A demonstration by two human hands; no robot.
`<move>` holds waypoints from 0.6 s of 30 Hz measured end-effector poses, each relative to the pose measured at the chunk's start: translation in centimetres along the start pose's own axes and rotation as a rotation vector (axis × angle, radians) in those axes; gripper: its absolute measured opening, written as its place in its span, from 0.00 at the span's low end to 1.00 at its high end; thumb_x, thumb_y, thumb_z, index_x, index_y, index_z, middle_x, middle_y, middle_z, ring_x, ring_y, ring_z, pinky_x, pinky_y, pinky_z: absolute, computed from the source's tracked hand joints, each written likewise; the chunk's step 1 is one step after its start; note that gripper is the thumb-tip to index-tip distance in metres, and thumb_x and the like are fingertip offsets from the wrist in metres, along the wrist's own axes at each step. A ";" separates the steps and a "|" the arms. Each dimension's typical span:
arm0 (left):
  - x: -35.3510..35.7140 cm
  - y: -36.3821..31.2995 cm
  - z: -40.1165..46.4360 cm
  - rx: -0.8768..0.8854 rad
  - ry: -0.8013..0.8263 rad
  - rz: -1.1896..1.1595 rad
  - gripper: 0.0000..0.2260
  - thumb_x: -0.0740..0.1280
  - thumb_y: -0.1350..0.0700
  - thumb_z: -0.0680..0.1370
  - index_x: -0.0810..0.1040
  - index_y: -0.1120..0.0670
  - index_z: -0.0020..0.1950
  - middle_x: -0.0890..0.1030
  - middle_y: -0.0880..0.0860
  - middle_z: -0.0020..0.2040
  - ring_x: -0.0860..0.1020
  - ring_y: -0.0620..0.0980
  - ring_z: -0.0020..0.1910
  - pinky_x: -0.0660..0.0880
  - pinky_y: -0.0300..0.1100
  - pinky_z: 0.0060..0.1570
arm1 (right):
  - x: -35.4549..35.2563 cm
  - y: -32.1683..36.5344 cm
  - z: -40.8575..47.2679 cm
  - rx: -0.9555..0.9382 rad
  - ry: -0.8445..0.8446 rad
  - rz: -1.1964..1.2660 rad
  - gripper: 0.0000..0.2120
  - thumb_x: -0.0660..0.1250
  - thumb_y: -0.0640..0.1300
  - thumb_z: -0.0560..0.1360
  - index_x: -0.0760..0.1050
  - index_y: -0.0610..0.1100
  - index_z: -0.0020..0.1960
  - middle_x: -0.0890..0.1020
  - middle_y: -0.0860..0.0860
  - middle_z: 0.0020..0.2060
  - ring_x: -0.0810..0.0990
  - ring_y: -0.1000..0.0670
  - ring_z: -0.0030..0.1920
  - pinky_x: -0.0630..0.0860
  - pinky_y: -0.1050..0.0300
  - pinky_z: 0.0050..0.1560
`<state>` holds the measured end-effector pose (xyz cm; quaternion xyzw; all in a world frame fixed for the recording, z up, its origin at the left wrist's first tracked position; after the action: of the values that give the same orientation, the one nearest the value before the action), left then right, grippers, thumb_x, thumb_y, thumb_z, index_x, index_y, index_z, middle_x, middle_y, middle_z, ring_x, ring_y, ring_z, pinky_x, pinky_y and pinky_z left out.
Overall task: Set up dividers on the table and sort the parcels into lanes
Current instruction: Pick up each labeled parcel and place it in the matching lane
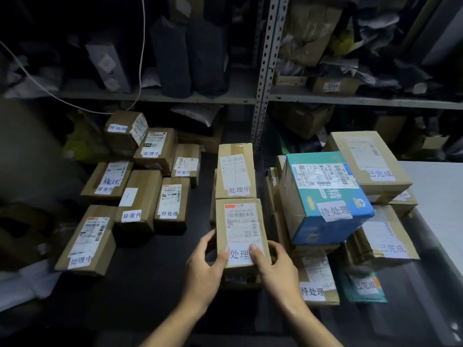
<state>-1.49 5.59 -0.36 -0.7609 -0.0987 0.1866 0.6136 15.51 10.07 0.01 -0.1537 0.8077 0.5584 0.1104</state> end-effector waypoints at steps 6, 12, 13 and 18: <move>0.4 0.0 0.3 -0.004 0.018 0.024 0.18 0.70 0.53 0.77 0.71 0.39 0.65 0.80 0.38 0.55 0.80 0.32 0.51 0.75 0.27 0.41 | -0.3 -0.7 0.6 0.011 0.031 -0.066 0.23 0.67 0.65 0.73 0.70 0.56 0.63 0.81 0.59 0.49 0.78 0.65 0.46 0.71 0.71 0.41; -0.6 -0.4 0.0 0.011 -0.002 0.038 0.19 0.68 0.52 0.78 0.69 0.42 0.67 0.75 0.34 0.56 0.75 0.24 0.51 0.71 0.22 0.42 | -1.6 -0.4 0.8 -0.026 0.021 -0.114 0.33 0.64 0.66 0.74 0.66 0.51 0.73 0.79 0.51 0.65 0.77 0.52 0.62 0.70 0.59 0.56; -1.0 -0.5 0.1 0.018 -0.019 0.046 0.19 0.68 0.52 0.78 0.69 0.42 0.67 0.73 0.33 0.57 0.74 0.25 0.53 0.71 0.21 0.43 | -1.8 0.1 0.7 -0.049 0.008 -0.122 0.33 0.64 0.65 0.74 0.66 0.51 0.74 0.78 0.51 0.66 0.75 0.53 0.63 0.68 0.60 0.56; -4.0 -0.8 0.2 0.033 -0.096 0.047 0.21 0.67 0.50 0.79 0.68 0.42 0.71 0.72 0.37 0.62 0.72 0.33 0.61 0.68 0.28 0.49 | -2.0 4.0 -0.5 -0.297 -0.077 -0.139 0.30 0.65 0.63 0.74 0.65 0.56 0.73 0.73 0.57 0.64 0.68 0.60 0.63 0.65 0.67 0.58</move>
<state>-5.15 4.40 1.05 -0.7431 -0.1070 0.2389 0.6159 15.91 11.21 4.35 -0.2023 0.6991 0.6679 0.1559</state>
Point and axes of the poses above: each hand's wrist, its own z-axis towards the middle knuckle, its own x-axis out of the palm, y = z × x, the point moved 3 cm from there along z, towards the middle knuckle
